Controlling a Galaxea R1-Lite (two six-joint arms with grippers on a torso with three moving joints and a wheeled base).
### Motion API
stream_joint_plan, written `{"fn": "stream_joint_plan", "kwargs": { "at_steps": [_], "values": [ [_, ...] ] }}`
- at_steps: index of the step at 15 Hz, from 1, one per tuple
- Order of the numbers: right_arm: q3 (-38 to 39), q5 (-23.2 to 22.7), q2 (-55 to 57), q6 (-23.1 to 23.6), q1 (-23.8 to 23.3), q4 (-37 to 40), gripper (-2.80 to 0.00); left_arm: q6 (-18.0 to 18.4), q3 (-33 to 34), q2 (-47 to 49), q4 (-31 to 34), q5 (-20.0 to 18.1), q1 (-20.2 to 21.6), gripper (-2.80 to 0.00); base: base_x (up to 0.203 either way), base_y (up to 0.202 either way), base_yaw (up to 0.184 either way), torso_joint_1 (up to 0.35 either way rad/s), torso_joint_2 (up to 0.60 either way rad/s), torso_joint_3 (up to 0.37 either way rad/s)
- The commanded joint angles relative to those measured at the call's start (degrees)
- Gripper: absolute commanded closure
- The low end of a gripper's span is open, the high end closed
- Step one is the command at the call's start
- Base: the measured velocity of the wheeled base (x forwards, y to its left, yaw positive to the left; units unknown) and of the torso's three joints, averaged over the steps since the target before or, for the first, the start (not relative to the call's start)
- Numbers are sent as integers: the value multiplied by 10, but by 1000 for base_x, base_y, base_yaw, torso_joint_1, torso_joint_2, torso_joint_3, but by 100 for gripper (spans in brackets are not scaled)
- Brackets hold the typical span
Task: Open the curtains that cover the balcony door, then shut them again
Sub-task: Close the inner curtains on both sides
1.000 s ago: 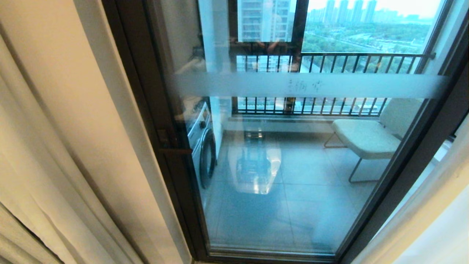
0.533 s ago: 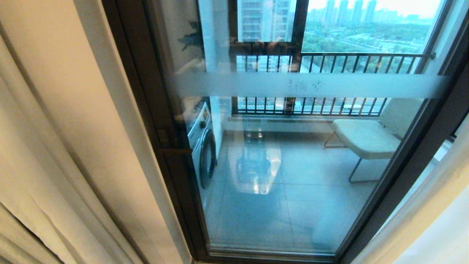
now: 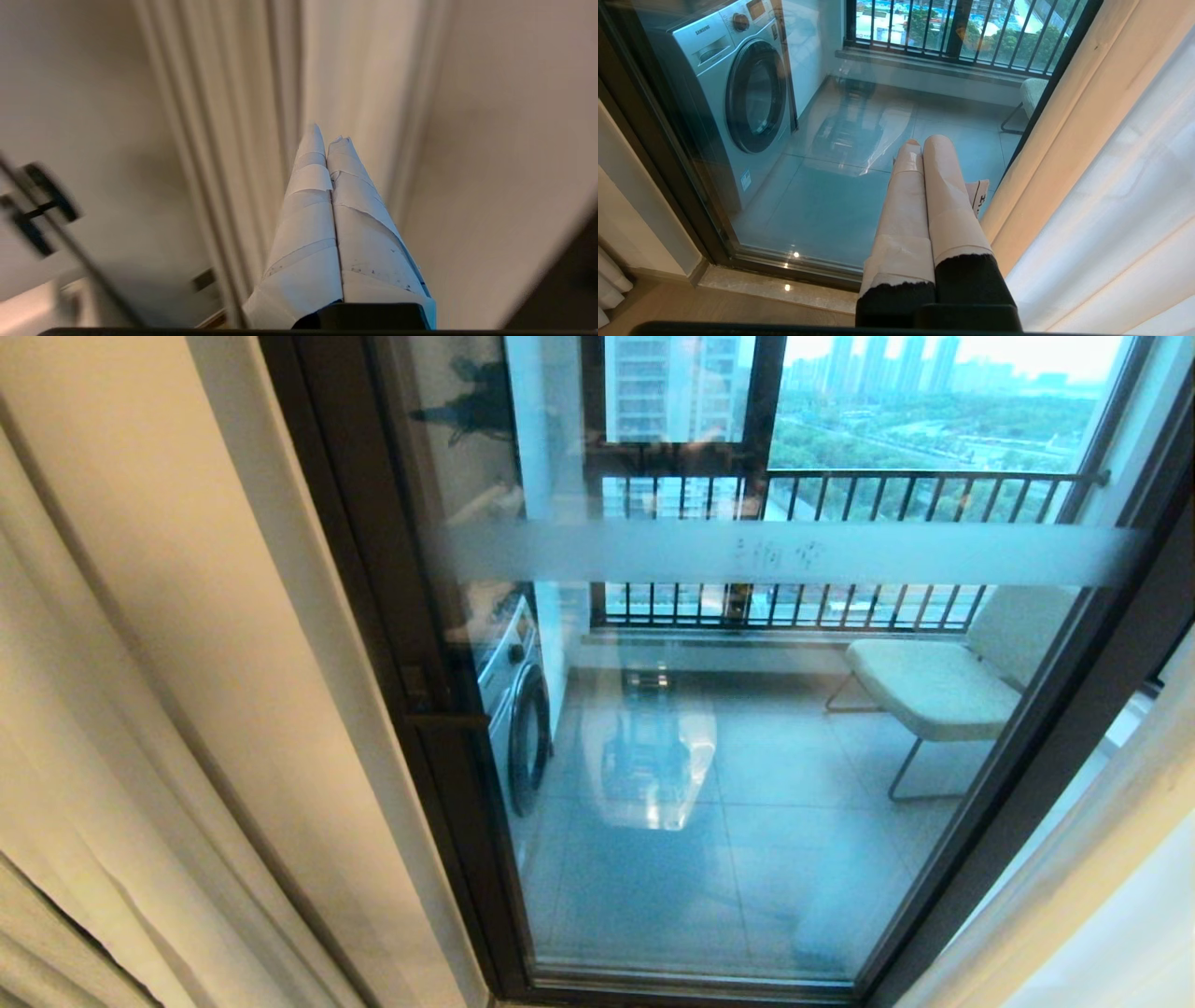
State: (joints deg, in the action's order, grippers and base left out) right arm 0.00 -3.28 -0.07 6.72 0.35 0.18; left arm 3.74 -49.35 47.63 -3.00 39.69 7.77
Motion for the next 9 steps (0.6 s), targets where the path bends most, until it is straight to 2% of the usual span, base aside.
{"fn": "stream_joint_plan", "kwargs": {
  "at_steps": [1, 2, 4, 7, 9],
  "values": [
    [0, -1, 1, 1, 0, 0, 0, -3, -22, 64, -1, 1, 58, 0, 0, 0, 0, 0, 0, 0],
    [0, -1, 1, 1, 0, 0, 0, -7, -30, 80, -1, -8, 84, 0, 0, 0, 0, 0, 0, 0],
    [0, -1, 1, 1, -1, 0, 0, -15, -46, 106, -1, -50, 144, 0, 0, 0, 0, 0, 0, 0],
    [0, -1, 1, 1, 0, 0, 0, -29, -72, 152, -1, -137, 230, 0, 0, 0, 0, 0, 0, 0],
    [0, -1, 1, 1, 0, 0, 0, -37, -92, 181, -2, -194, 266, 0, 0, 0, 0, 0, 0, 0]
  ]
}}
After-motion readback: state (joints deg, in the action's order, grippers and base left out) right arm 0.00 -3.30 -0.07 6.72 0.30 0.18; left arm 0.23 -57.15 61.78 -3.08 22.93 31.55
